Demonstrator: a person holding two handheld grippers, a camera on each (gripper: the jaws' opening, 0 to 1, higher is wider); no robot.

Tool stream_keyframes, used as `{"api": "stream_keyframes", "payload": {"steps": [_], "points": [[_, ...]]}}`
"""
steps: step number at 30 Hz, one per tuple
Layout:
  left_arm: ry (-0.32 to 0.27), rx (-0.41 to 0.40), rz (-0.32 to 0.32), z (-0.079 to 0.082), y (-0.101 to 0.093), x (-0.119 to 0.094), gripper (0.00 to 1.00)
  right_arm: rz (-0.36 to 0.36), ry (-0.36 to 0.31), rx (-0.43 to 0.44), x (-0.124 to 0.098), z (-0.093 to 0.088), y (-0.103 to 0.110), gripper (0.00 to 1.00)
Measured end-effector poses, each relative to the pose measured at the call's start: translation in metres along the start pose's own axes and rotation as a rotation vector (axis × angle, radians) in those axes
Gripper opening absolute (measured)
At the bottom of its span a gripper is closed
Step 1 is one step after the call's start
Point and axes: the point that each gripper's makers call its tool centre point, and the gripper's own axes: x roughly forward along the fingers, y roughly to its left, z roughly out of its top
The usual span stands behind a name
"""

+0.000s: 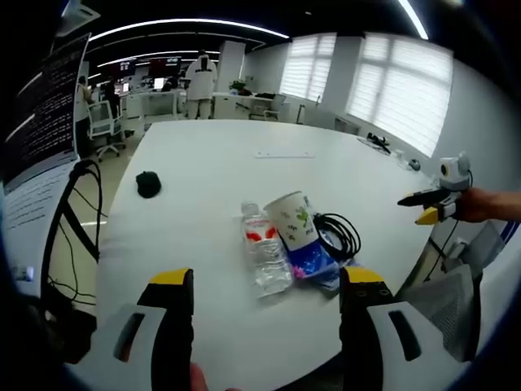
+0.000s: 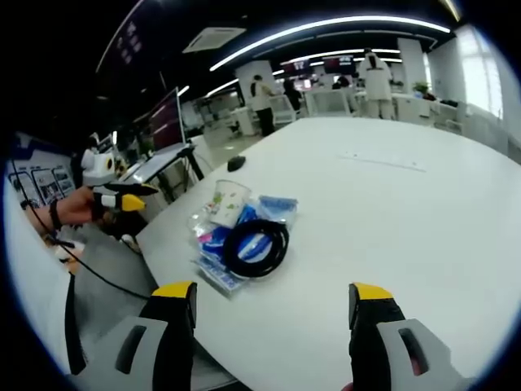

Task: Arrange the tabletop items into an orderly group along one side of the table until the central work area is clear of visible clutter.

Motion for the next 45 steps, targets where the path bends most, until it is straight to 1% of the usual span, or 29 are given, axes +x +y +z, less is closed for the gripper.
{"api": "stream_keyframes", "payload": {"steps": [11, 12, 15, 17, 18, 22, 26, 28, 32, 35, 39, 45], "points": [[-0.018, -0.008, 0.007, 0.003, 0.004, -0.002, 0.74, -0.002, -0.006, 0.007, 0.0, 0.002, 0.0, 0.78], [-0.024, -0.01, 0.007, 0.004, 0.005, -0.002, 0.74, -0.003, -0.007, 0.004, -0.001, 0.003, 0.001, 0.79], [-0.065, -0.02, 0.004, 0.013, 0.004, -0.006, 0.75, -0.005, -0.019, -0.003, -0.003, 0.006, 0.001, 0.8], [-0.079, -0.025, 0.005, 0.016, 0.005, -0.008, 0.75, -0.006, -0.028, -0.005, -0.005, 0.009, 0.002, 0.8], [-0.087, -0.028, 0.008, 0.016, 0.008, -0.009, 0.75, -0.008, -0.031, -0.005, -0.005, 0.01, 0.001, 0.8], [-0.1, -0.028, 0.019, 0.017, 0.01, -0.011, 0.75, -0.015, -0.042, -0.01, -0.007, 0.011, 0.002, 0.81], [-0.102, -0.021, 0.015, 0.017, 0.011, -0.013, 0.75, -0.017, -0.055, -0.017, -0.01, 0.017, 0.005, 0.83], [-0.116, -0.018, 0.008, 0.019, 0.01, -0.014, 0.76, -0.02, -0.067, -0.018, -0.01, 0.018, 0.006, 0.83], [-0.136, -0.025, 0.007, 0.023, 0.009, -0.017, 0.77, -0.013, -0.099, -0.006, -0.009, 0.026, 0.012, 0.85], [-0.159, -0.037, 0.002, 0.028, 0.01, -0.02, 0.77, -0.015, -0.105, -0.012, -0.011, 0.026, 0.015, 0.86], [-0.156, -0.03, -0.002, 0.029, 0.008, -0.021, 0.78, -0.013, -0.107, -0.015, -0.011, 0.024, 0.014, 0.86], [-0.136, -0.014, -0.009, 0.026, 0.008, -0.024, 0.78, -0.017, -0.109, -0.008, -0.012, 0.025, 0.014, 0.86]]}}
